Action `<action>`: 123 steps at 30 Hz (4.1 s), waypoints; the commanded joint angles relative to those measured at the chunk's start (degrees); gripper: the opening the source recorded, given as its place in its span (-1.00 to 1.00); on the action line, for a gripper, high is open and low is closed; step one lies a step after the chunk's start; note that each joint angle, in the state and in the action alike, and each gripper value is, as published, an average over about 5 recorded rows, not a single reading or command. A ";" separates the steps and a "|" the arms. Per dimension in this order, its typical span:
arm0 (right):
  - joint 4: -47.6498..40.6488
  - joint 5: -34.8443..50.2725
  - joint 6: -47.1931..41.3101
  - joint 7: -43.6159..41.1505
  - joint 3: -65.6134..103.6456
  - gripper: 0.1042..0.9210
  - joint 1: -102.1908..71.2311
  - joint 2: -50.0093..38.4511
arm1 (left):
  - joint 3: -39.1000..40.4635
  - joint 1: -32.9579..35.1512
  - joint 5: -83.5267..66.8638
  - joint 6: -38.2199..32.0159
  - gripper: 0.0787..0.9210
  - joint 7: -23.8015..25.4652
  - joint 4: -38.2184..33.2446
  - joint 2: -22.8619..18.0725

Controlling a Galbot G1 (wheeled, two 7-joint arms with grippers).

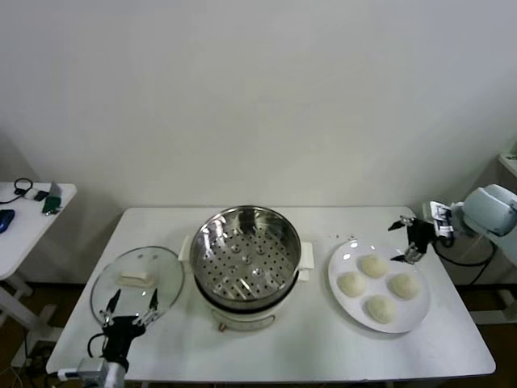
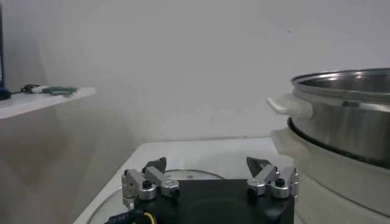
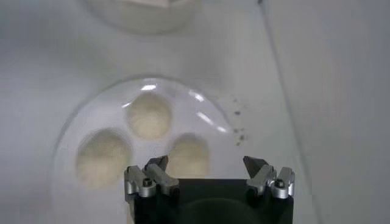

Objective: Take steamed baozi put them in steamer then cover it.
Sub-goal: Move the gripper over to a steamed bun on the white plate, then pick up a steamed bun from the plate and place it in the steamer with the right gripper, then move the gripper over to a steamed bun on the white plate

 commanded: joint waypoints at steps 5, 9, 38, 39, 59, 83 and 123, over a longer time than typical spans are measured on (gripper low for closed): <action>-9.43 -8.57 0.31 -3.92 -3.77 0.76 -1.82 8.05 | -0.12 -0.07 -0.14 0.08 0.77 0.08 0.09 0.20; -12.99 -10.61 0.77 -2.18 -2.75 0.76 -3.01 12.01 | -0.13 -0.05 -0.23 0.02 0.77 0.09 0.34 0.47; -24.49 -12.86 1.71 -0.87 -3.22 0.71 -2.83 22.78 | -0.07 0.25 -0.32 0.21 0.77 0.01 1.12 0.61; -24.45 -12.85 1.72 -1.02 -3.27 0.67 -2.82 22.73 | -0.06 0.23 -0.32 0.24 0.77 0.01 1.09 0.60; -4.57 7.43 18.09 -2.40 -32.72 0.25 46.47 29.15 | -0.56 0.98 -0.94 0.09 0.77 -0.18 -0.28 1.62; -5.59 -22.55 40.54 9.33 -35.87 0.34 32.47 51.94 | -1.09 1.61 -1.32 -0.11 0.77 -0.25 -2.62 0.66; 0.89 34.12 19.66 -4.62 -48.89 0.76 53.42 36.34 | -0.05 1.56 -0.17 -0.59 0.77 -0.27 -2.42 -0.30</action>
